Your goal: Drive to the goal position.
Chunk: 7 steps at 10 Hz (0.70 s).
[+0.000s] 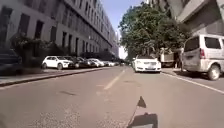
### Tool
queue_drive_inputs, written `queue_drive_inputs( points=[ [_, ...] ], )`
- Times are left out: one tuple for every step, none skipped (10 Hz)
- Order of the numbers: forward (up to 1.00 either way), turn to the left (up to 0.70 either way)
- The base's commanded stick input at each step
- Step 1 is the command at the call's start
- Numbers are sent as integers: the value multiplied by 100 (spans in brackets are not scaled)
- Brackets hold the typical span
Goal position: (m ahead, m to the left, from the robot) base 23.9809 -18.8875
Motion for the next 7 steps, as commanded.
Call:
queue_drive_inputs(
  points=[
    [70,0],
    [70,0],
    [70,0],
    [70,0],
    [70,0],
    [70,0],
    [70,0]
  ],
)
